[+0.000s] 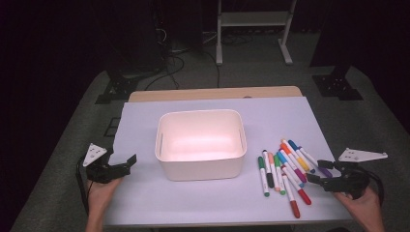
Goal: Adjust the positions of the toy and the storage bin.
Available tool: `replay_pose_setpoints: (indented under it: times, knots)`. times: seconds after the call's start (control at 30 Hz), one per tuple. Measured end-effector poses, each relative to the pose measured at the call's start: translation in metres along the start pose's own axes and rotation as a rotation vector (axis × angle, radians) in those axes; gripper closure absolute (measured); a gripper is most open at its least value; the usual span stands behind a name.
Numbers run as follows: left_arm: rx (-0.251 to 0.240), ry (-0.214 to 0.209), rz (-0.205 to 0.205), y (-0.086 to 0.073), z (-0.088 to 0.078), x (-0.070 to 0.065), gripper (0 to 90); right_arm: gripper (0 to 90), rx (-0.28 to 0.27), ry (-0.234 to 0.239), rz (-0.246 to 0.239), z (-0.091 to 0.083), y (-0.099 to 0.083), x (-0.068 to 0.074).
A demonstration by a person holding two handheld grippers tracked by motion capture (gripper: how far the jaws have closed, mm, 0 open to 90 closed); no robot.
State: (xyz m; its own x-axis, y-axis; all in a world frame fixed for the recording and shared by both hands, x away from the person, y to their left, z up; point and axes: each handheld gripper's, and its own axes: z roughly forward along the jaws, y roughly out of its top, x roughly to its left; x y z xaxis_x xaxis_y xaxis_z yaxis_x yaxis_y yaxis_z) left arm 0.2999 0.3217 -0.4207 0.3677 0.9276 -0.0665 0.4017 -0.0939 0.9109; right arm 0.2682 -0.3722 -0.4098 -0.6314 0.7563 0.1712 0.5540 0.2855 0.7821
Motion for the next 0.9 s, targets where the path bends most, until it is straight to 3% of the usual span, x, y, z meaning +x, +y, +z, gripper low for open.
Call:
replay_pose_setpoints:
  times: [0.3,0.6,0.9]
  knots:
    - [0.009,-0.002,0.004,-0.002,0.000,0.000,0.6,21.5,0.035,0.007,-0.018,0.005,0.011,-0.001]
    - [0.007,0.009,0.002,-0.004,-0.005,-0.001,0.6,22.6,0.073,0.009,-0.011,0.011,0.021,-0.014]
    - [0.004,0.013,-0.004,-0.004,-0.007,0.001,0.6,26.7,0.173,-0.033,-0.030,0.022,0.031,-0.030]
